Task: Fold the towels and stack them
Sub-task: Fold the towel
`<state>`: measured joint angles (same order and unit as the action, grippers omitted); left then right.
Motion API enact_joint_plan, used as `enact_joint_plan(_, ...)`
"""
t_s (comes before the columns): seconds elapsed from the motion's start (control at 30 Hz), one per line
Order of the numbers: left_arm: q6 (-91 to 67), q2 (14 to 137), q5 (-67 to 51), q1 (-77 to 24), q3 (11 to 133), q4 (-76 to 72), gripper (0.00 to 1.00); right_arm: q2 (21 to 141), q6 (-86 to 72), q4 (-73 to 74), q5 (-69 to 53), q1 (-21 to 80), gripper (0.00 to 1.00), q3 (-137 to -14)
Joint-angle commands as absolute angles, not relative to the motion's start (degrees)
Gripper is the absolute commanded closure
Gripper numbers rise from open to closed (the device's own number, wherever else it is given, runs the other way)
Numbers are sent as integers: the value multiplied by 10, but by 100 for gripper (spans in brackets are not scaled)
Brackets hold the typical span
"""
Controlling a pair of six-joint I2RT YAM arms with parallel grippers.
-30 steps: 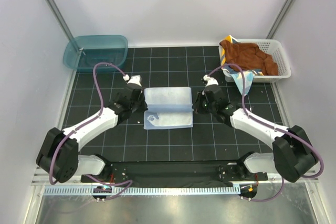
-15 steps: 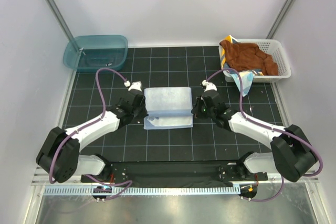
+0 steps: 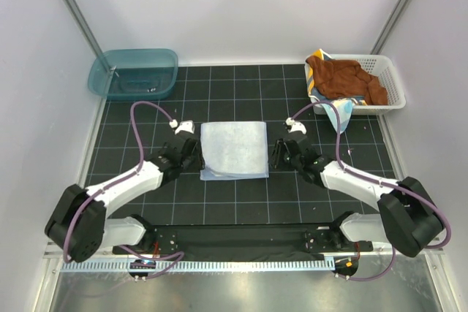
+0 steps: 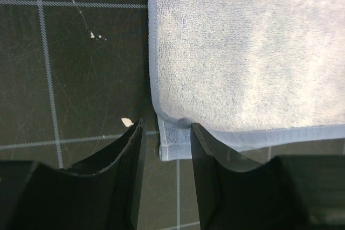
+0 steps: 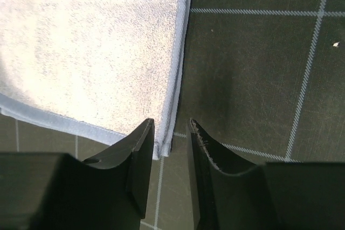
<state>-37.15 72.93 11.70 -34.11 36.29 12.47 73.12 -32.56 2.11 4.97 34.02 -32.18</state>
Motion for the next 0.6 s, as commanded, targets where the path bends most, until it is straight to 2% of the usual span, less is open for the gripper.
enact_joint_plan(0.0, -379, 667, 122, -341, 365, 133, 57, 686, -343, 24, 69, 341, 62, -327)
enact_joint_plan(0.17, -395, 652, 174, -341, 385, 171, 56, 708, -350, 34, 60, 347, 62, -349)
enact_joint_plan(0.4, -395, 720, 183, -341, 427, 178, 57, 769, -351, 40, 99, 359, 60, -388)
enact_joint_plan(0.57, -387, 787, 192, -339, 500, 178, 57, 851, -331, 67, 158, 350, 60, -485)
